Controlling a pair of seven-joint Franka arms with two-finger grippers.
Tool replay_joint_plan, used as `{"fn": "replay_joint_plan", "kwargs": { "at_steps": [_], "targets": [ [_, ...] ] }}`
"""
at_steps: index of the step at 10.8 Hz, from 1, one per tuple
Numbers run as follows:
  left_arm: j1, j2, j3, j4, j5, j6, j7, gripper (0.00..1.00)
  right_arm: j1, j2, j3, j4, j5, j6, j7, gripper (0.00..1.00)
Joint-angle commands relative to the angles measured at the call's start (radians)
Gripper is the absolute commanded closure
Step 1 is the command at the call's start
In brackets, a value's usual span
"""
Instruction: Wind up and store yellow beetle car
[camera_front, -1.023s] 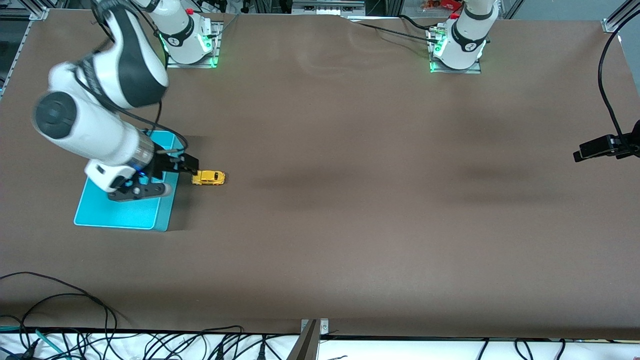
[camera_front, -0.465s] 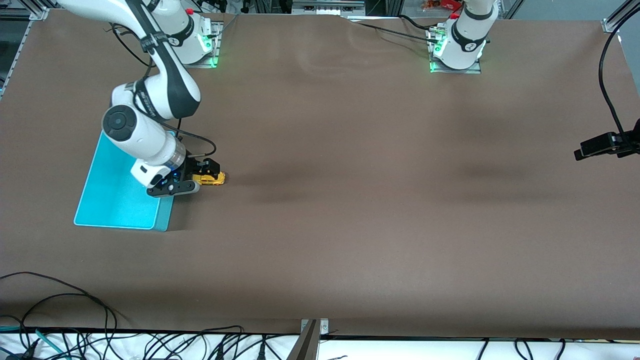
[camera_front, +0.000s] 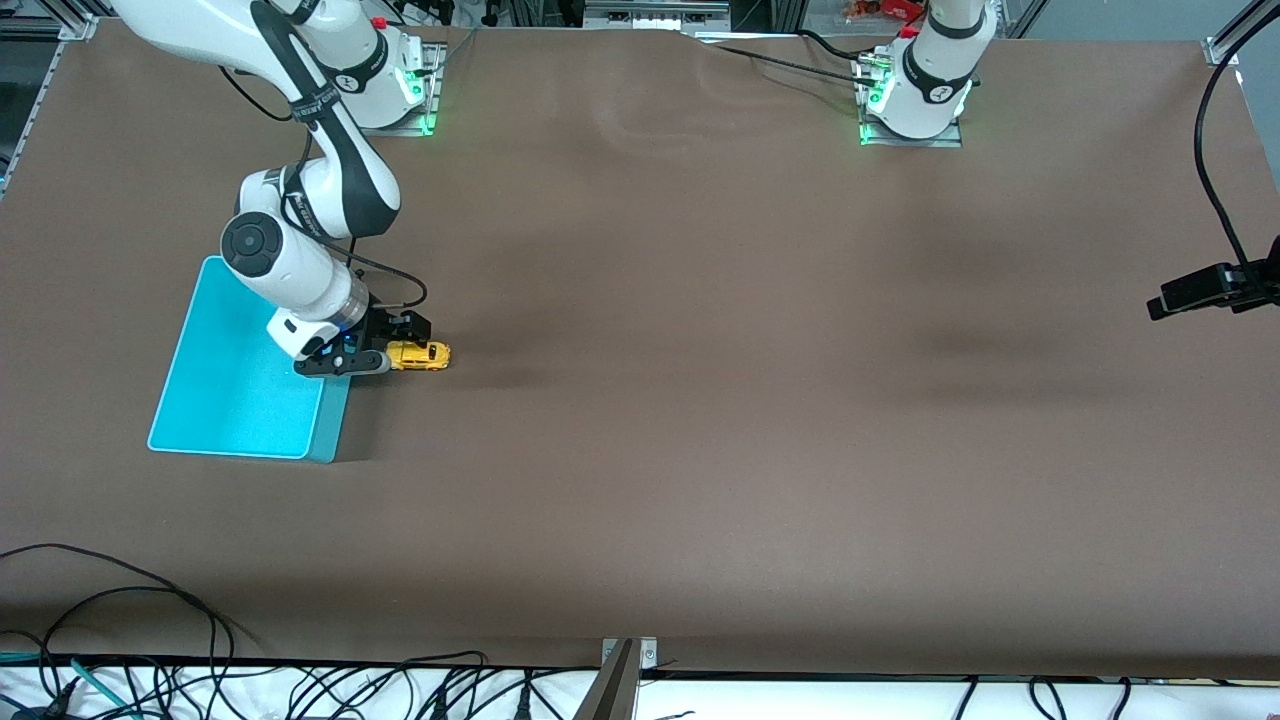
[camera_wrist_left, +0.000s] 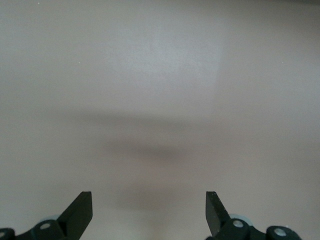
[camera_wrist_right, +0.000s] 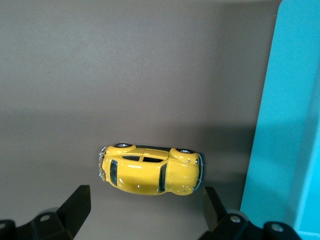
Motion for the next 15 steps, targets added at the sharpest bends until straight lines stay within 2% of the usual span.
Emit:
{"fn": "replay_joint_plan", "kwargs": {
  "at_steps": [1,2,6,10,15],
  "targets": [
    [-0.005,-0.019,0.02,-0.03,-0.024,0.012,-0.002,0.0,0.016,0.013,0.031,-0.014,-0.085,0.045,0.011,0.0],
    [-0.008,-0.022,0.021,-0.033,-0.024,0.012,-0.003,0.0,0.017,0.012,0.067,-0.017,-0.121,0.045,-0.01,0.0],
    [0.009,-0.026,0.02,-0.047,-0.026,0.024,0.0,0.0,0.022,0.005,0.248,-0.031,-0.127,0.048,-0.275,0.0],
    [0.007,-0.022,0.018,-0.049,-0.026,0.023,0.0,0.0,0.004,0.024,0.255,-0.043,-0.124,0.106,-0.729,0.0],
    [0.006,-0.022,0.016,-0.05,-0.026,0.023,-0.002,0.0,-0.128,0.128,0.252,-0.017,-0.124,0.206,-1.202,0.0]
  ]
}}
